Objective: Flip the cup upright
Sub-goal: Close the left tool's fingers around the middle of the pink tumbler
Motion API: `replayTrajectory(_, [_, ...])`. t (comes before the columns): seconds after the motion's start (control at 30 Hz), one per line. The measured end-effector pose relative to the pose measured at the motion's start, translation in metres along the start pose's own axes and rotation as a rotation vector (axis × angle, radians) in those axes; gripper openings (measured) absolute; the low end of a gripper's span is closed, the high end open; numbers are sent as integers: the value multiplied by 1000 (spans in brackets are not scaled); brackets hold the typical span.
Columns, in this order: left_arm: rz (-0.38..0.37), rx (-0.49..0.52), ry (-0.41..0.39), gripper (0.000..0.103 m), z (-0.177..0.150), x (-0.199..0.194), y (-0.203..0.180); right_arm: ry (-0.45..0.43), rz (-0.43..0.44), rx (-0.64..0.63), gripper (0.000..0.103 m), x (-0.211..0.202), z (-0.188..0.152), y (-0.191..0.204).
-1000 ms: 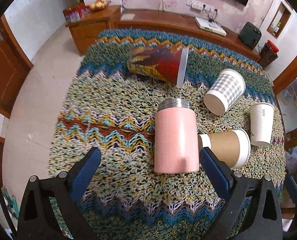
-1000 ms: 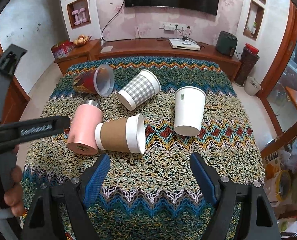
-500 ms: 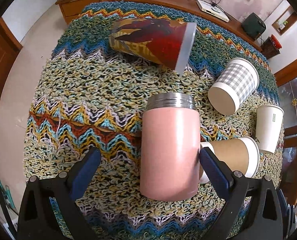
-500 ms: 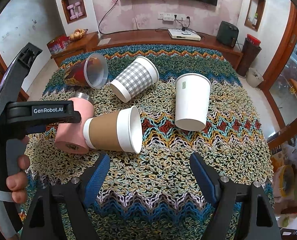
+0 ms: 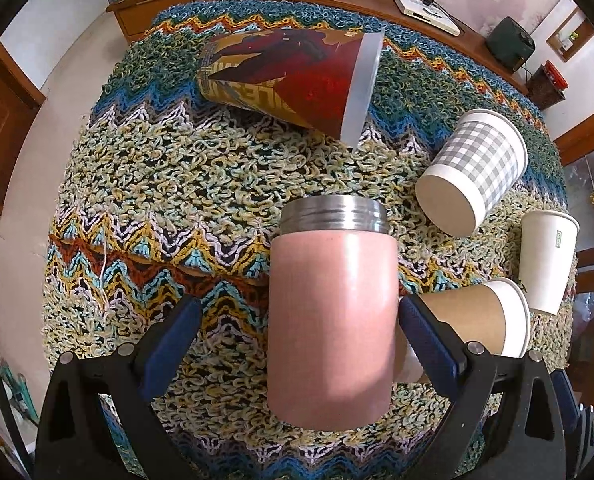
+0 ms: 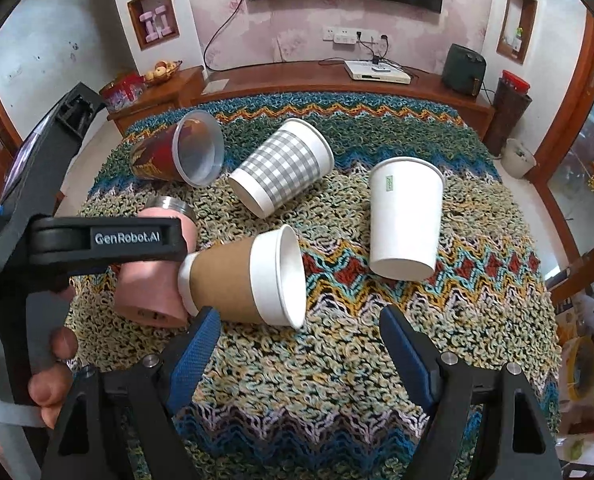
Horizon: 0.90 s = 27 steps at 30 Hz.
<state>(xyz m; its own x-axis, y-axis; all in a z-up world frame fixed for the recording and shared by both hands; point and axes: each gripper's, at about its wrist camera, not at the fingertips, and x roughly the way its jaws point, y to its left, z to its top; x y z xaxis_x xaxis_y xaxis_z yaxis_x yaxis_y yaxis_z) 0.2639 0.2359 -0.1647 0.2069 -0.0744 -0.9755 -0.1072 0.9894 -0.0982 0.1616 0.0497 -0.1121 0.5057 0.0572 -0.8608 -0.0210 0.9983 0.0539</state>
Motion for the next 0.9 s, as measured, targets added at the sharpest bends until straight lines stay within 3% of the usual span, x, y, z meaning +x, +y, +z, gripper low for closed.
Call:
replayTrajectory(0.4, [0,17,40,94,12,31,-15,13,9,3,82,16,8,1])
replayTrajectory(0.5, [-14,30,45,86,13,35,-21,15,13,6,82,21,11,1])
replayTrajectory(0.6, [-20,49,64,70,8,42,-23,18,16,8,82,25,12,1])
replayTrajectory(0.9, [19,69,49,70,0,49,-34,12,19,15,82,26,14,0])
